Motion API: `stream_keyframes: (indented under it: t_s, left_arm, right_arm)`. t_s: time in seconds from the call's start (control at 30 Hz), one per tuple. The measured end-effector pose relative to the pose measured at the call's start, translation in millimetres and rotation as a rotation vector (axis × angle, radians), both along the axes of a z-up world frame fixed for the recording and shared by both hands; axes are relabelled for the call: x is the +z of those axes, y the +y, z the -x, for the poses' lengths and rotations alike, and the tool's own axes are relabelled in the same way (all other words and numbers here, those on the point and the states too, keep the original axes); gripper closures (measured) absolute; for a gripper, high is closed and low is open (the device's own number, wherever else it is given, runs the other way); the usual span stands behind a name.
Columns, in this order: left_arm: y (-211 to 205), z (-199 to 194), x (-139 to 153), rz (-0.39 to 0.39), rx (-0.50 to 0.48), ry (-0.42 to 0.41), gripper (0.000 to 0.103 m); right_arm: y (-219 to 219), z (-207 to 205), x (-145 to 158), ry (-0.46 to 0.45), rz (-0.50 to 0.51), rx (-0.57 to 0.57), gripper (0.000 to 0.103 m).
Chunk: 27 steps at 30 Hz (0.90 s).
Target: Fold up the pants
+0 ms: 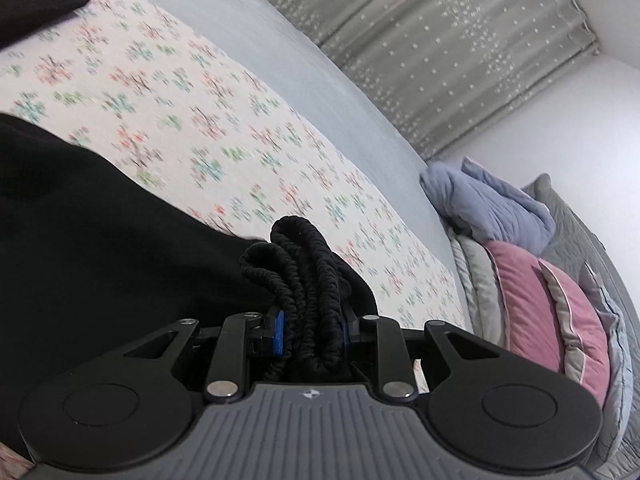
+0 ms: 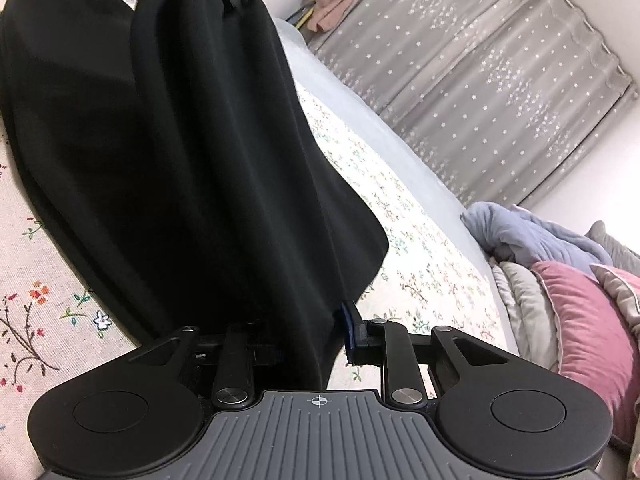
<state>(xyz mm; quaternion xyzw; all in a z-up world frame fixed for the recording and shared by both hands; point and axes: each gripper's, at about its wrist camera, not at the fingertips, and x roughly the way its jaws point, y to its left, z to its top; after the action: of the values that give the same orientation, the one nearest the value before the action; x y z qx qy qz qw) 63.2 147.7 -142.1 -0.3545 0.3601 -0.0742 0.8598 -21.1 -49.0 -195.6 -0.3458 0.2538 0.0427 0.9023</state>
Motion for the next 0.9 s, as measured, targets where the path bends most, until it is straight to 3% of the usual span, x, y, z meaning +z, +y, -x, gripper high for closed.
stream_keyframes:
  t_s: [0.1,0.17,0.33,0.5,0.67,0.8,0.9]
  left_arm:
    - [12.7,2.9,1.1,-0.006,0.014,0.001,0.074]
    - [20.0,6.1,0.8,-0.011,0.019,0.009,0.074]
    - [39.5,14.6,-0.8,-0.007,0.035,0.012,0.074]
    - [59.4,16.7,-7.3,-0.018,0.054,0.030,0.074]
    - [72.9,18.1,-9.5,-0.008,0.057,0.034,0.074]
    - [85.4,23.9,1.8,-0.028,0.080,-0.013,0.074]
    - [105.6,29.8,12.8,-0.016,0.110,-0.065,0.074]
  right_arm:
    - [-1.8,-0.3,0.4,0.015,-0.002,0.015,0.080]
    - [-1.6,1.3,1.9,0.020,-0.016,0.030,0.089]
    - [4.2,6.7,7.1,-0.021,-0.012,0.056,0.091]
    - [31.0,27.9,-10.3,-0.136,0.171,0.152,0.087]
    - [35.2,30.0,-7.1,-0.045,0.096,0.185,0.097]
    - [32.7,27.1,0.0,-0.052,0.057,0.186,0.098]
    - [37.9,32.5,10.9,-0.112,0.032,0.200,0.098]
